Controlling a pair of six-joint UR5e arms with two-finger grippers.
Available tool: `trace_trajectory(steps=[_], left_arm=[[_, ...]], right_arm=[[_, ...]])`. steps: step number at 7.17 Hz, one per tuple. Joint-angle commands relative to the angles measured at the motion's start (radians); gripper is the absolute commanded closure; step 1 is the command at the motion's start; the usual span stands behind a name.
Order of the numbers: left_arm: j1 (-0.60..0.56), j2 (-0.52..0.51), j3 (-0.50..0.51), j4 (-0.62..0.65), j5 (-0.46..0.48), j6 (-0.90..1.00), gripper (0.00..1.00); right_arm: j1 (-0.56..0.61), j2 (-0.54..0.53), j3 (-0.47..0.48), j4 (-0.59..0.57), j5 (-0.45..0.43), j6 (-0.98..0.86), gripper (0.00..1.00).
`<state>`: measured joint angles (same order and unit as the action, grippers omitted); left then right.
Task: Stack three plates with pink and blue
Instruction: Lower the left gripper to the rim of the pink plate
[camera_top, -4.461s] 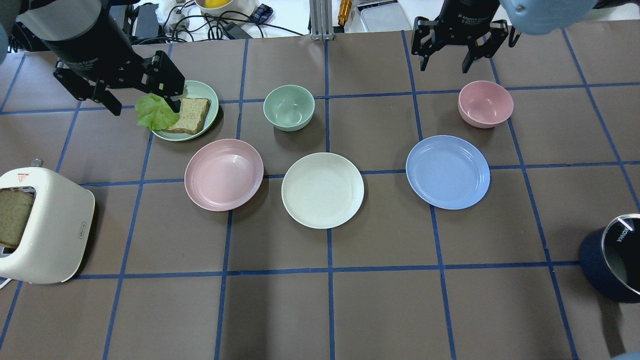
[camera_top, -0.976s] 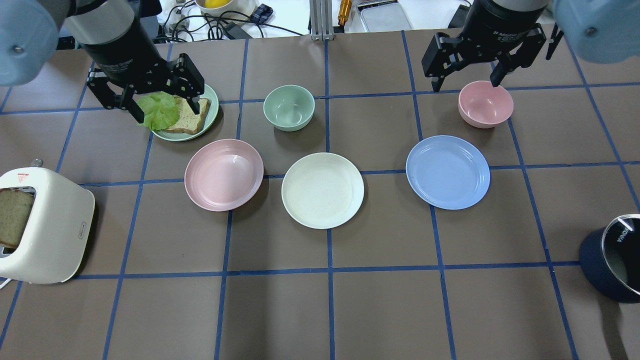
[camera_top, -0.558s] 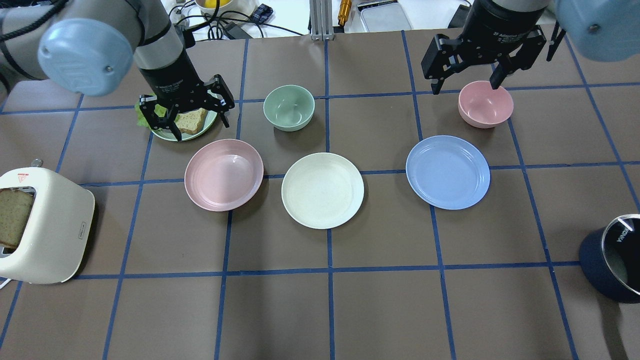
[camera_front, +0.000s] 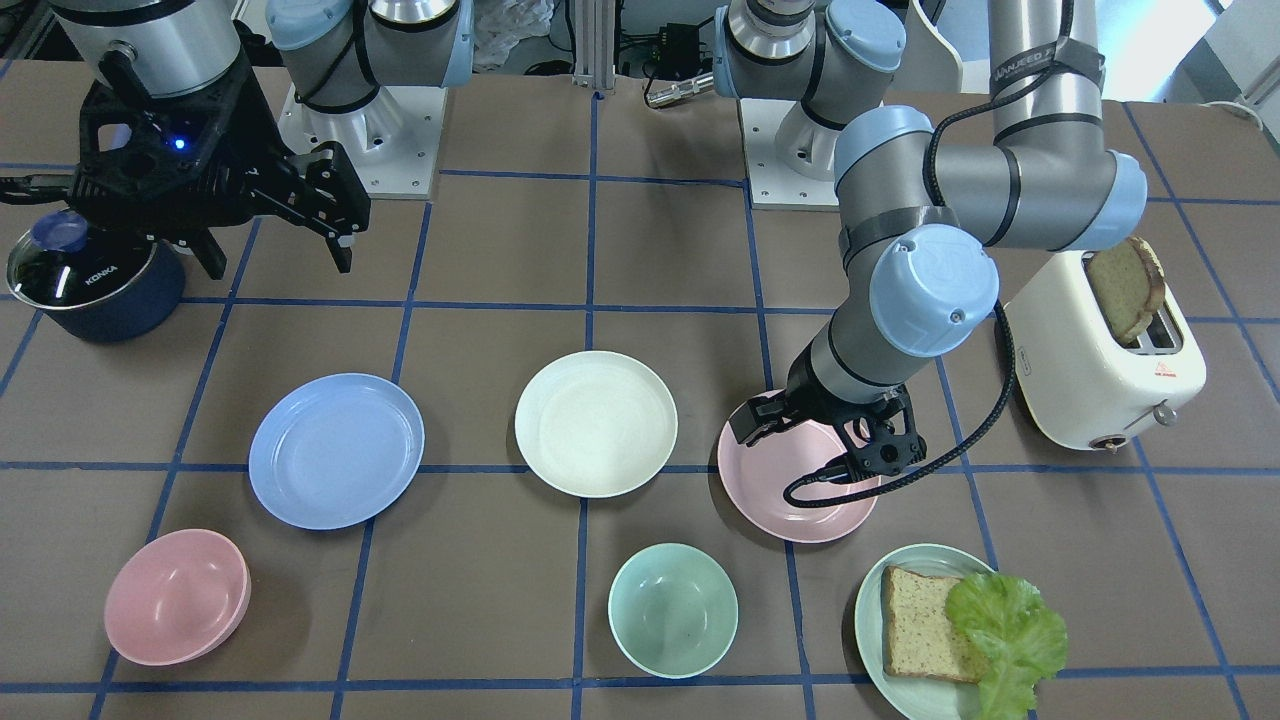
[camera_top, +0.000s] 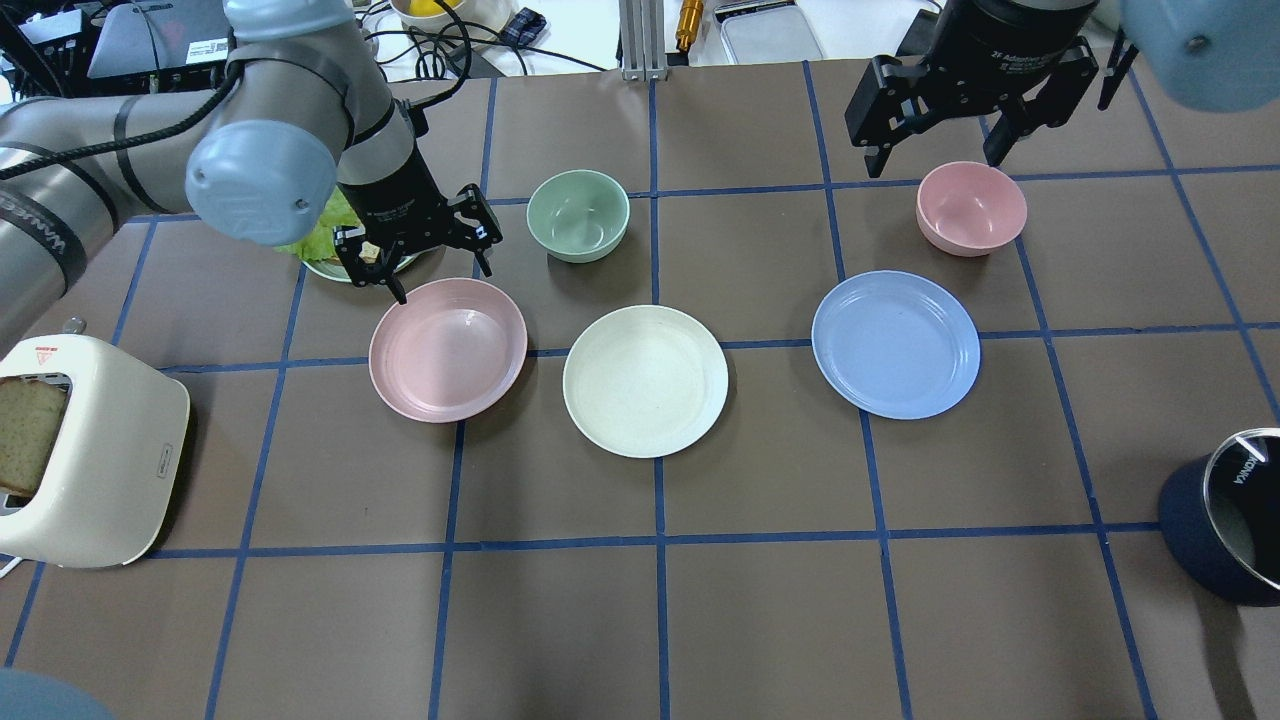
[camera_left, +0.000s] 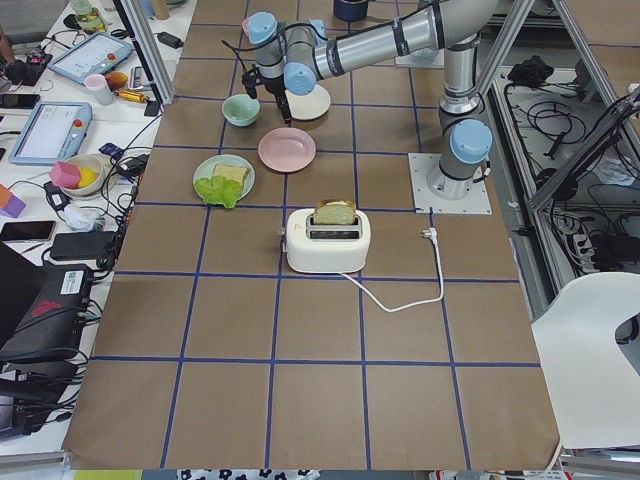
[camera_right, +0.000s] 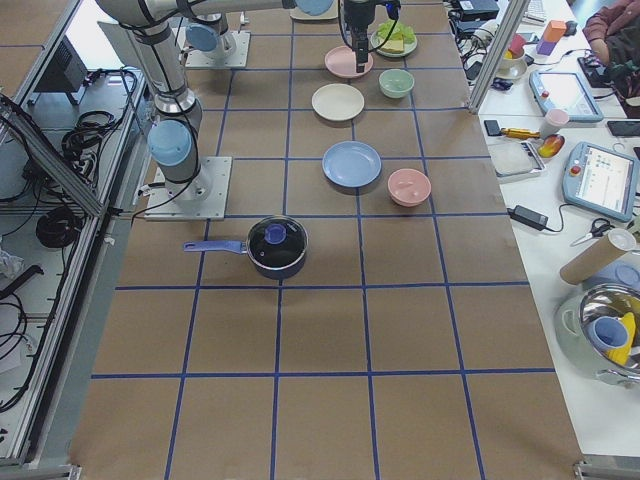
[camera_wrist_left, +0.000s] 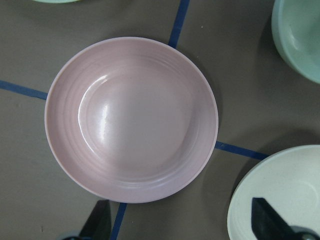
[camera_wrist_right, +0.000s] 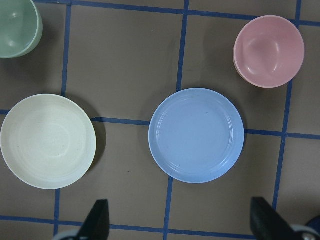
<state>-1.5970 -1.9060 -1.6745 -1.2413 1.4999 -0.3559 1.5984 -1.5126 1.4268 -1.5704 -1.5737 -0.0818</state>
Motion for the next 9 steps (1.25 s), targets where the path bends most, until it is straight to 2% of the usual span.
trace_trajectory(steps=[1,2,3,4,5,6,8,9], left_arm=[[-0.027,-0.062,-0.043,0.136,-0.003,-0.012,0.0],[-0.035,-0.094,-0.059,0.191,-0.001,-0.011,0.03],[-0.059,-0.114,-0.059,0.21,0.006,-0.014,0.13],[-0.092,-0.134,-0.062,0.21,0.013,-0.012,0.19],[-0.098,-0.143,-0.062,0.215,0.04,-0.006,0.31],[-0.098,-0.156,-0.064,0.265,0.046,0.023,0.42],[-0.1,-0.168,-0.064,0.272,0.048,0.029,0.77],[-0.1,-0.166,-0.062,0.272,0.048,0.037,0.97]], right_arm=[[-0.003,0.0,-0.003,0.015,-0.003,-0.029,0.0],[-0.003,0.002,-0.003,0.027,-0.002,-0.029,0.0],[-0.012,0.002,0.003,0.033,-0.003,-0.027,0.0],[-0.046,0.002,0.004,0.096,0.013,-0.03,0.0],[-0.092,0.005,0.006,0.096,0.015,-0.083,0.0],[-0.139,0.02,0.006,0.087,0.017,-0.169,0.06],[-0.23,0.07,0.006,0.072,0.017,-0.252,0.1],[-0.257,0.101,0.007,0.04,0.015,-0.253,0.11]])
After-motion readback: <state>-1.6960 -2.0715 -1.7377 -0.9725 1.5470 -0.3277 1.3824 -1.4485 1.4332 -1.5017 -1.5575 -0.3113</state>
